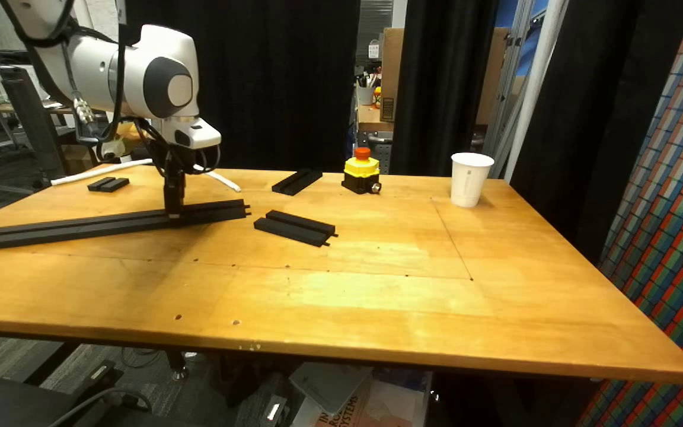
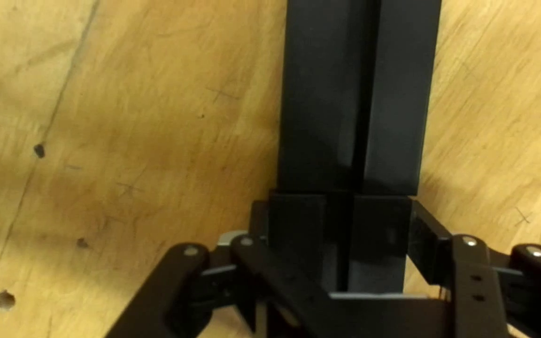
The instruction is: Connect the black pads together
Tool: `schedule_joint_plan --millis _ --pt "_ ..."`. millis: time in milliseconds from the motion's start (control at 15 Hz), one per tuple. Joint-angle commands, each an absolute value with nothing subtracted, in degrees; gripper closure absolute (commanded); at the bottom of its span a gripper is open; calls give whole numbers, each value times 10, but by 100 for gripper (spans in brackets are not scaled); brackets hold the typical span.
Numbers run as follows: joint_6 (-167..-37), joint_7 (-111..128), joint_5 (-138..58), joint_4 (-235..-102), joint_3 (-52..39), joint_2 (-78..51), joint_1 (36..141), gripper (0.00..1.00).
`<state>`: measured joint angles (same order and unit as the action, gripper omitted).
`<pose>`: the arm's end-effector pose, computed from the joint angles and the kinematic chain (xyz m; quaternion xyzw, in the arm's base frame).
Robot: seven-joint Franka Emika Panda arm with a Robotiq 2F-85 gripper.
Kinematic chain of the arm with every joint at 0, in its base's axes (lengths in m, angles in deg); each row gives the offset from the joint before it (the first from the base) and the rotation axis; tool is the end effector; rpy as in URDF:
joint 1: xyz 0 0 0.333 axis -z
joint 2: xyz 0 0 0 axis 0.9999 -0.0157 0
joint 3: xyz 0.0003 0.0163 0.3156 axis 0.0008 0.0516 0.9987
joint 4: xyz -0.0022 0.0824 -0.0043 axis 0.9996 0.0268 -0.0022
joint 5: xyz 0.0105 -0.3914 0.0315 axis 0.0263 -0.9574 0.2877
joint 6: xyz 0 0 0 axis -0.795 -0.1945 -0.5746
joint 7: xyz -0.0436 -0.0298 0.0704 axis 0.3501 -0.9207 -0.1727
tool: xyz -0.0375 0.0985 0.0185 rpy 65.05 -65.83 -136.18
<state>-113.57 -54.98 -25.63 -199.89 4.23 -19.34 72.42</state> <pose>0.5229 0.2229 0.2168 -0.8838 0.4614 0.0534 0.0558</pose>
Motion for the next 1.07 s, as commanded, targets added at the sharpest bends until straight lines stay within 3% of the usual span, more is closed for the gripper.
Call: schedule_joint_plan --millis 0,1000 --pt "-1122 -577 -268 -2006 37 -181 711 55" --pt "-1135 -563 -239 -2002 59 -201 717 55"
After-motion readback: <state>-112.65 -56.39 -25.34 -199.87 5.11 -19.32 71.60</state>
